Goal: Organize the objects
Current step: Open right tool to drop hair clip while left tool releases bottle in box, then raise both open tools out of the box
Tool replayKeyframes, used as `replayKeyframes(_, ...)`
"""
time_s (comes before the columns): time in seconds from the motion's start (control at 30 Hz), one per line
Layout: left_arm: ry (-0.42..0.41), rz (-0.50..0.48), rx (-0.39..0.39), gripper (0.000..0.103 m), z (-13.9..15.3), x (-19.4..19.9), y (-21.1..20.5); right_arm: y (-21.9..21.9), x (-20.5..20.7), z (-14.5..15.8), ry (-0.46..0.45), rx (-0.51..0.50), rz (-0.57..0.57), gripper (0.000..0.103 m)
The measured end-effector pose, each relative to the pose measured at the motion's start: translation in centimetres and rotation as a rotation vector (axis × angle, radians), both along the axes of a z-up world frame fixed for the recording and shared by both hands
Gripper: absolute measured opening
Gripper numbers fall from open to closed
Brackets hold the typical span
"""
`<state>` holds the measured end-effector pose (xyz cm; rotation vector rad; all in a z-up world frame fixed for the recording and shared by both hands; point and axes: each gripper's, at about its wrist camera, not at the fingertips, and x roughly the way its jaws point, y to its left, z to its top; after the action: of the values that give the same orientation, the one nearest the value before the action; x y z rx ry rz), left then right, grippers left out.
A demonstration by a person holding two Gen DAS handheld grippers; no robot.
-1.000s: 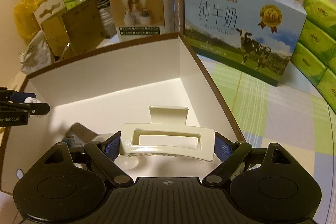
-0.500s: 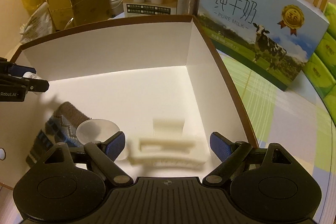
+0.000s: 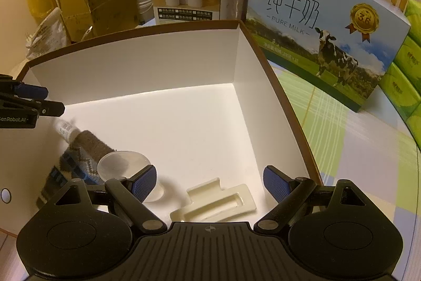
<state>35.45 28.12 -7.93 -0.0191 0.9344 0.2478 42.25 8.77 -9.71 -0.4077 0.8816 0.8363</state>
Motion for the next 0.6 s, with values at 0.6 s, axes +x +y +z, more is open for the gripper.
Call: replayKeyframes(0.6,-0.043,-0.001,-0.021,0.076,1.9,-1.4,-0.7,-1.8,-2.1,2.1,0.009,0.115,-0.003,0.095)
